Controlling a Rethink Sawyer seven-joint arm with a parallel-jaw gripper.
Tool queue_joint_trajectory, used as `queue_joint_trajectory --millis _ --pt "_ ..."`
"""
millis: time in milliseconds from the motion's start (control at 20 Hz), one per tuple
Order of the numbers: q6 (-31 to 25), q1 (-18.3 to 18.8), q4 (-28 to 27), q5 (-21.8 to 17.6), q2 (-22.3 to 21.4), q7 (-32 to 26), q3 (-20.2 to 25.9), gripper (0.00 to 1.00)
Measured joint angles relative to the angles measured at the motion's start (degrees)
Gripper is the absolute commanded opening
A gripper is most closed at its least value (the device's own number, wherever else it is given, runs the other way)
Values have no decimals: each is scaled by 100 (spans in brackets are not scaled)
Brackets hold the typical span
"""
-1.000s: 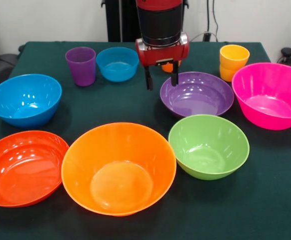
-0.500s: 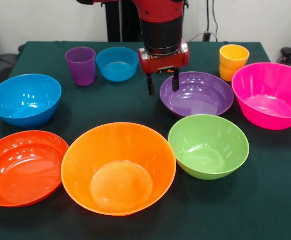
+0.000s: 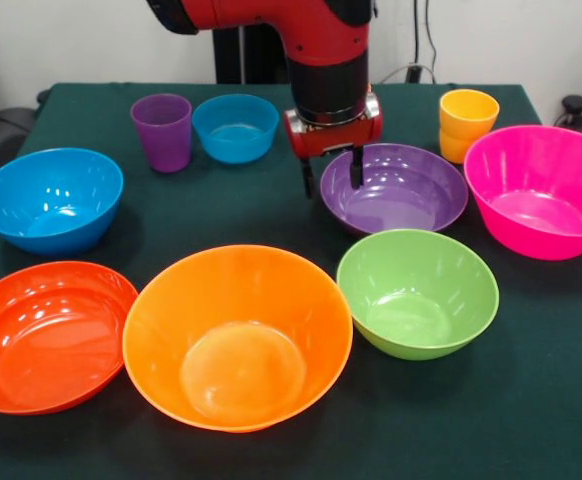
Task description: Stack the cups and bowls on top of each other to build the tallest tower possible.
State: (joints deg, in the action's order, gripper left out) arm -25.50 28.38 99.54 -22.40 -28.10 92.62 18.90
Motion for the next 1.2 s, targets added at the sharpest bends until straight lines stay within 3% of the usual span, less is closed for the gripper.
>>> queue_joint_trajectory --millis 500,1200 --pt "311 38 -55 -220 528 0 -10 100" --pt "309 109 -63 -220 533 0 22 100"
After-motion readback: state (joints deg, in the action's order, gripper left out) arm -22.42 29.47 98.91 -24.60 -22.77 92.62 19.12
